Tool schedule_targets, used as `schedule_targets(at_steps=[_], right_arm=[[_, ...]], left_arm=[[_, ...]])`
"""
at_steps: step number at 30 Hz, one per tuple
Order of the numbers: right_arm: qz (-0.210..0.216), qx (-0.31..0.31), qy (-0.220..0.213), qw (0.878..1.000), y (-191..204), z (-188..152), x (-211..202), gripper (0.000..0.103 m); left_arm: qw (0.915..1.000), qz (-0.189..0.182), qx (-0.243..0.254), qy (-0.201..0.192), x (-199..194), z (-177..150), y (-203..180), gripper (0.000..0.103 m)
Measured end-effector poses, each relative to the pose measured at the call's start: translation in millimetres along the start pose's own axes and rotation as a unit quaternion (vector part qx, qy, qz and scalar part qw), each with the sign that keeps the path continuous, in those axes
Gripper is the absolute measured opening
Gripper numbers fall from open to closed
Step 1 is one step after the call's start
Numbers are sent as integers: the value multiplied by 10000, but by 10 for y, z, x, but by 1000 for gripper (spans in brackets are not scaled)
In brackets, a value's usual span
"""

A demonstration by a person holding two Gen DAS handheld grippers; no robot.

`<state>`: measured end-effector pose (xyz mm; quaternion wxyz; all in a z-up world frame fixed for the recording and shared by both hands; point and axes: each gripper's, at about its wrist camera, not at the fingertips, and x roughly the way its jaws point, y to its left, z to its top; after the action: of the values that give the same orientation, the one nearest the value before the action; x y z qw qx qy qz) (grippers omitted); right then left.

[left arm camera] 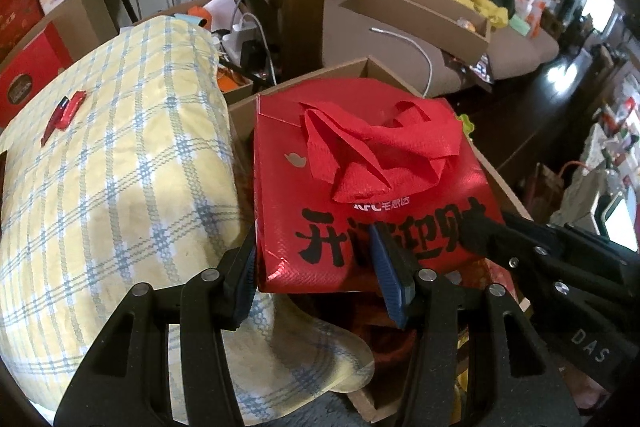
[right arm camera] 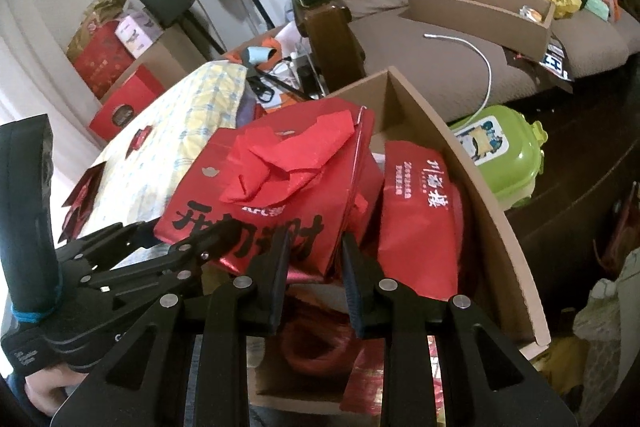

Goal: Organize objects
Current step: 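Open the left gripper to release the red KFC bag in the box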

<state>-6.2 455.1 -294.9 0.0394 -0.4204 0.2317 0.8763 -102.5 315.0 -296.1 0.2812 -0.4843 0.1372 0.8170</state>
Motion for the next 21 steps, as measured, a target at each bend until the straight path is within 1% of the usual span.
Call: schedule_targets(at_steps=[6, 15, 21], right_arm=[[-38, 111, 68, 9999, -92, -32, 80, 25], [-24, 279, 144, 9995, -202, -74, 154, 26], [-8, 369, 38, 9993, -231, -70, 122, 27]], left_arm=[[10000, 25, 65, 64, 60, -9, -54, 49], [9997, 11, 216, 123, 64, -46, -119, 52], [9997, -172, 103, 156, 46, -28, -72, 53]])
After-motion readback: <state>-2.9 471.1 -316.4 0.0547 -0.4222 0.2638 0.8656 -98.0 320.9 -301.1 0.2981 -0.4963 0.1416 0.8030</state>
